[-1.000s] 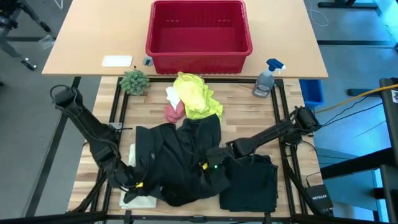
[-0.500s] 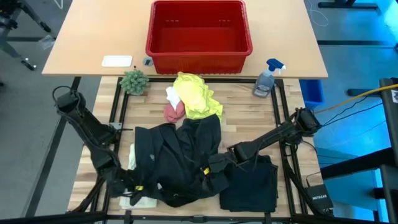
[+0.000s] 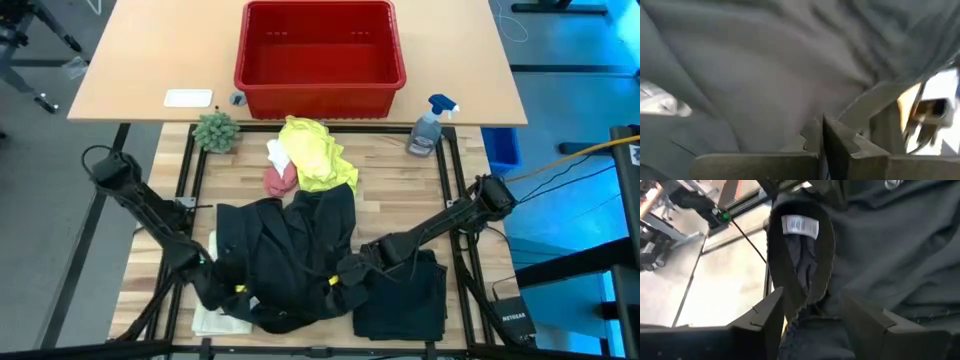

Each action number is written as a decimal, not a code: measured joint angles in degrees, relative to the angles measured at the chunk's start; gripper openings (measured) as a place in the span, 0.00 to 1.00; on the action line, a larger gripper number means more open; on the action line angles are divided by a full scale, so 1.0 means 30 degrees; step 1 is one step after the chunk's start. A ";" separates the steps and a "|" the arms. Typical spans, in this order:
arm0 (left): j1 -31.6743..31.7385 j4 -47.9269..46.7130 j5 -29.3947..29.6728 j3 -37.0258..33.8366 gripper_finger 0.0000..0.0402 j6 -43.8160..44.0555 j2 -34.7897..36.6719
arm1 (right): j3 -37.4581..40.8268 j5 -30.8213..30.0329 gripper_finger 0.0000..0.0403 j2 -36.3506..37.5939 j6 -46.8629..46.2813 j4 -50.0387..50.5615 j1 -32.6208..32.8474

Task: Fold laundry
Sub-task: Fold the dark blue short

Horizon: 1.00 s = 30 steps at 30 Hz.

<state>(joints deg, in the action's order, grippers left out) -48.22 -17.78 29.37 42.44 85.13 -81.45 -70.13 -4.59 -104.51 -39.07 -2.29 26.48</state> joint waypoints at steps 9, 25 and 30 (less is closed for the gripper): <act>-0.0576 0.9863 -0.4680 0.0089 0.00 -0.8612 0.1545 | 0.0000 0.0707 0.41 0.0000 0.0114 0.0608 0.0011; -0.0539 -1.3643 0.4142 -0.0022 0.04 1.1434 0.4734 | 0.0000 0.0541 0.41 0.0000 0.0015 0.0895 -0.1654; 0.1017 -1.6289 0.3904 -0.0015 0.15 1.1262 0.6641 | 0.0000 0.0585 0.41 0.0000 -0.0051 0.1152 -0.2135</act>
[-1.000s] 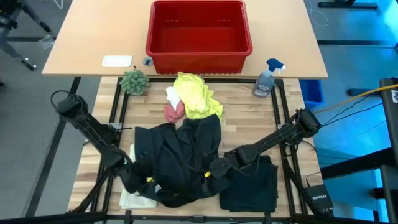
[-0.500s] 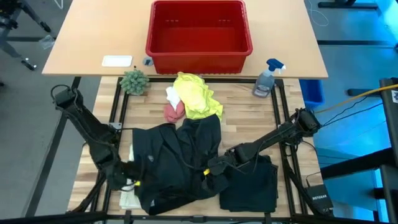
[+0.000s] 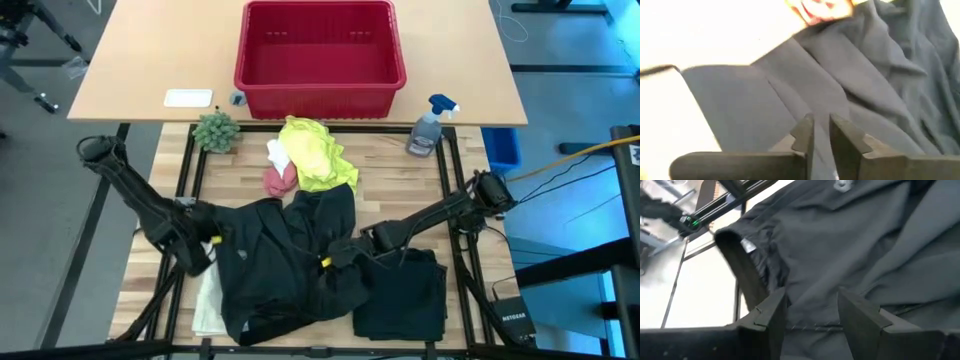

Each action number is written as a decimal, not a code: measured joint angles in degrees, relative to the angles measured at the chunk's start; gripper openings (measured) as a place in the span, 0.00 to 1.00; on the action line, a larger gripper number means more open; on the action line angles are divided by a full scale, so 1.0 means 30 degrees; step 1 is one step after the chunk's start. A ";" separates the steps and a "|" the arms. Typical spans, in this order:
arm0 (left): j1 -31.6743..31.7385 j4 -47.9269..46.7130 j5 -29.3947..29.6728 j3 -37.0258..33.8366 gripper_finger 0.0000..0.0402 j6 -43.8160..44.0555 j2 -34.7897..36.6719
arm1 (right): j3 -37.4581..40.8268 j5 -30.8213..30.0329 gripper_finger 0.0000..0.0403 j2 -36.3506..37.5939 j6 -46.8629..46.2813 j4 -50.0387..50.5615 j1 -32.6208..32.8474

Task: Fold laundry
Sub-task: Fold the dark blue short

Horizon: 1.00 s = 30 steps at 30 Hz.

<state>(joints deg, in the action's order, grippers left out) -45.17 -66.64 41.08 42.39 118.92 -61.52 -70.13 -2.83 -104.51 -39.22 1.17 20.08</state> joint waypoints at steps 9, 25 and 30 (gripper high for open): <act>0.1948 -0.0735 -0.3754 -0.0945 0.33 -0.1816 0.2718 | 0.0000 0.1155 0.41 0.0000 0.0022 0.0140 -0.0999; 0.5939 0.0361 -0.9203 -0.1188 0.50 -0.3362 0.2938 | 0.0001 0.2358 0.41 0.1087 -0.0940 0.1410 -0.1032; 0.7078 0.1405 -1.0690 -0.2015 0.49 -0.3559 0.1880 | 0.0007 0.1047 0.41 0.1626 -0.0811 0.2641 -0.1079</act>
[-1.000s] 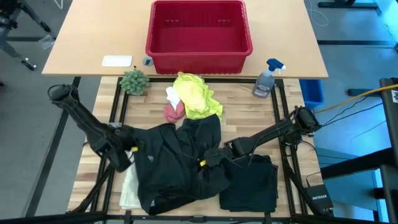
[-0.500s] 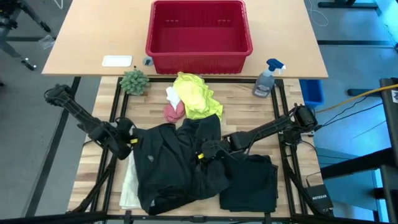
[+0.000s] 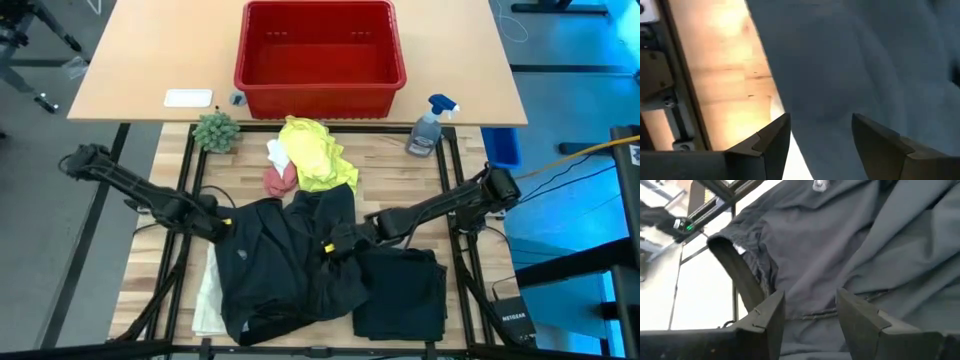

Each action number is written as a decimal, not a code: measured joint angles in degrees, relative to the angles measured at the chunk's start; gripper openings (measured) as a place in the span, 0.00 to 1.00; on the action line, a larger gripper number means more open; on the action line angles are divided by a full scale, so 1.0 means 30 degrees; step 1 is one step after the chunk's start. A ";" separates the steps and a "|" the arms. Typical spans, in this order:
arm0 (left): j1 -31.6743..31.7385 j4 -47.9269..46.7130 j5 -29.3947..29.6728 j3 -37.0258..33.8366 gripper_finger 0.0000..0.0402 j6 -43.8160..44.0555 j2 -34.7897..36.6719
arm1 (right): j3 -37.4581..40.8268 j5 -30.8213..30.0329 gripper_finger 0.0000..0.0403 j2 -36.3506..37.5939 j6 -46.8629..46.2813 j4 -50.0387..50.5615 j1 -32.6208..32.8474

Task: Fold laundry
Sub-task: Fold the dark blue short

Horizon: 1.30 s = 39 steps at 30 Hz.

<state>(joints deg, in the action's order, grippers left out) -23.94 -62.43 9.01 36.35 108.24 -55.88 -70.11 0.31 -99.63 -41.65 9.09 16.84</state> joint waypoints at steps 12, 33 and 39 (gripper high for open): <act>0.1392 0.2508 -0.0164 -0.1111 0.29 -0.1772 -0.1520 | -0.0007 -0.0045 0.41 0.0121 0.0039 0.0503 0.0022; 0.2548 0.7882 0.5618 0.4324 0.00 -0.8910 -0.1418 | -0.0007 -0.1268 0.41 0.2951 0.1011 0.4844 0.0022; 0.4746 1.3057 0.5091 0.4412 0.00 -1.2383 -0.2094 | -0.0007 -0.1263 0.41 0.3059 0.1044 0.5504 0.0022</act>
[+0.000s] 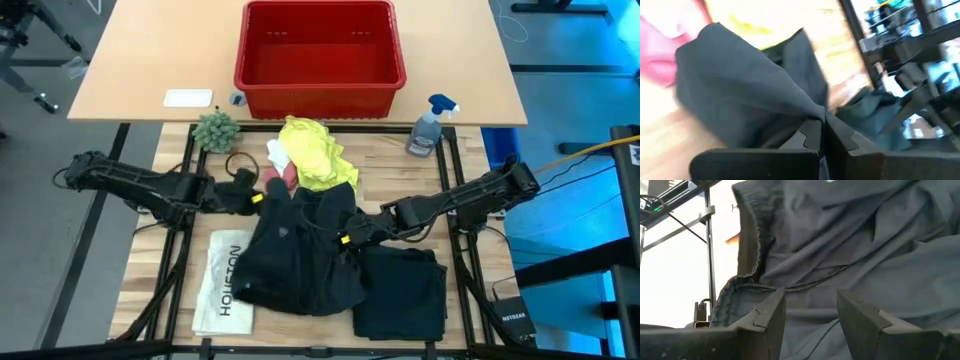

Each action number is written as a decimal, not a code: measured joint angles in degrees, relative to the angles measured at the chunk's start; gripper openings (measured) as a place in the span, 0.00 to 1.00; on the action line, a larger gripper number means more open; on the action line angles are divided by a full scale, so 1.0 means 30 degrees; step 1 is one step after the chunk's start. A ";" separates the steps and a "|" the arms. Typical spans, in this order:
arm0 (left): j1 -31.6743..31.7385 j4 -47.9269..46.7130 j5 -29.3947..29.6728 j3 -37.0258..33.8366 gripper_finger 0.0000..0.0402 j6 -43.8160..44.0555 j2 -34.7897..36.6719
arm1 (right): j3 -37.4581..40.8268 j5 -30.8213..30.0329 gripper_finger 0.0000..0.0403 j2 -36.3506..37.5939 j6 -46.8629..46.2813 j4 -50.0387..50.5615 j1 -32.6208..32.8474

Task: Fold laundry
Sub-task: Fold the dark blue short

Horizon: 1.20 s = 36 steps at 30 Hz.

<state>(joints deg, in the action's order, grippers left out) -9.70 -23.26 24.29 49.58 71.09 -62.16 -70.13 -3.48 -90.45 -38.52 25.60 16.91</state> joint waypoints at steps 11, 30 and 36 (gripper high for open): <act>0.3856 0.8610 -0.5407 0.0000 0.00 -0.2347 -0.5959 | 0.0000 -0.0595 0.41 0.0000 -0.0160 0.0038 0.0525; 0.5272 1.0459 -1.2990 0.6012 0.13 -0.6992 -1.4169 | 0.0000 -0.2369 0.41 0.0219 -0.1895 0.0986 0.1020; 0.5240 1.0486 -1.4706 0.6011 0.30 -0.7806 -1.4137 | -0.0007 -0.3557 0.41 0.1444 -0.2148 0.0626 0.2142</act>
<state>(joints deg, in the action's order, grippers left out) 6.02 8.20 -19.83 67.61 47.68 -104.57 -70.15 -14.15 -86.12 -44.97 27.48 23.33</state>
